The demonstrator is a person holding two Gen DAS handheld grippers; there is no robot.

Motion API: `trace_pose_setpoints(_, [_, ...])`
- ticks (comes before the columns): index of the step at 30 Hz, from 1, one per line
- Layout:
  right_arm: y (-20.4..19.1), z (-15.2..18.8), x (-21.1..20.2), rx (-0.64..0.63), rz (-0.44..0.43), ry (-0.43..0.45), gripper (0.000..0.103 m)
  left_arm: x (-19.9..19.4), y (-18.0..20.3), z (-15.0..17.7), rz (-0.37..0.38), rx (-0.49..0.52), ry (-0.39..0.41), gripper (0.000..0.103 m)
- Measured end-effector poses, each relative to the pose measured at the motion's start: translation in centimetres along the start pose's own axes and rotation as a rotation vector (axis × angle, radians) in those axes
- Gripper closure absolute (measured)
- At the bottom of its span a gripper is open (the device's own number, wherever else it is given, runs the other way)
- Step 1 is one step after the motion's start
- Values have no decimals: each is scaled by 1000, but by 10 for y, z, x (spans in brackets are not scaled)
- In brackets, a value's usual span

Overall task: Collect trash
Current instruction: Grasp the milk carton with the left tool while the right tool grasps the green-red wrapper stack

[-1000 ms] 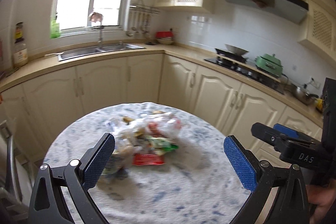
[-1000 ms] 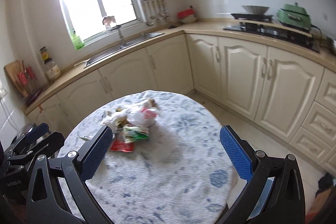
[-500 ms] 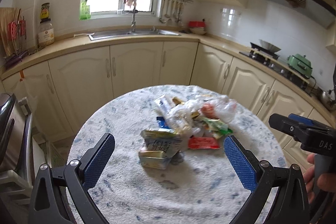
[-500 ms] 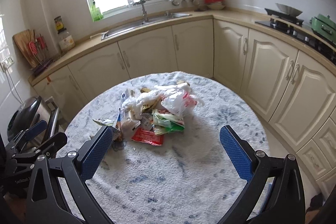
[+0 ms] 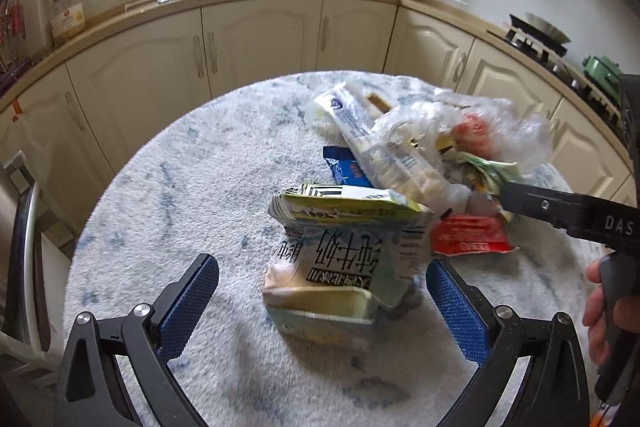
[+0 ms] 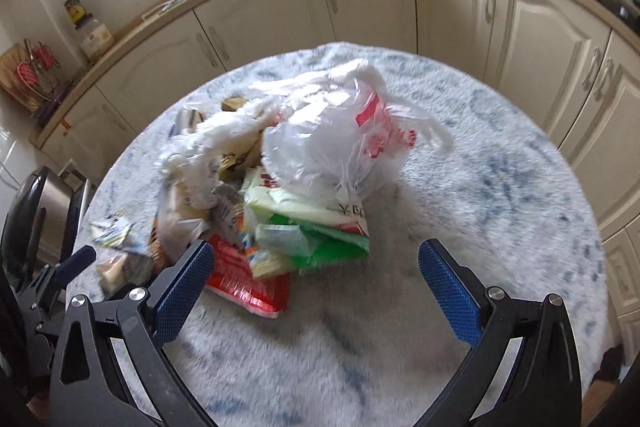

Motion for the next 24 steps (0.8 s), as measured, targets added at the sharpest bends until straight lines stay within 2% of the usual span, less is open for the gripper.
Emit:
trace_pose_setpoints(4, [2, -11, 21, 0, -20, -4, 1, 26, 4, -19, 45, -18, -29, 3])
trace_pose_setpoints(5, [2, -14, 23, -4, -28, -5, 5, 33, 5, -25, 66, -31, -45, 9])
trace_pose_setpoints(6, [2, -16, 23, -4, -34, 0, 17, 40, 4, -30, 63, -32, -38, 13])
trace_pose_setpoints(8, [0, -18, 23, -10, -74, -6, 29, 49, 4, -40, 55, -16, -34, 25])
trace_pose_setpoints(9, [-1, -18, 23, -27, -65, -15, 34, 51, 4, -43, 57, -15, -38, 25])
trace_pose_setpoints(16, [-6, 1, 13, -49, -83, -15, 34, 53, -1, -51, 87, -49, -29, 25])
trace_pose_setpoints(19, [-4, 11, 1, -42, -88, -6, 34, 53, -4, -57, 80, -56, -22, 25])
trace_pose_setpoints(24, [-6, 24, -29, -48, -101, 31, 34, 43, 0, -73, 55, -38, 34, 25])
Point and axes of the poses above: each gripper's, at about its wrist camera, not at the fingertips, and x roughly the way its jaws point, y to its right, z to its underside, the point moved 7 cm from there along x, roughly the way its jaws point, and after that the axes turned 3 degrees about -z, right-handed, at the moved point
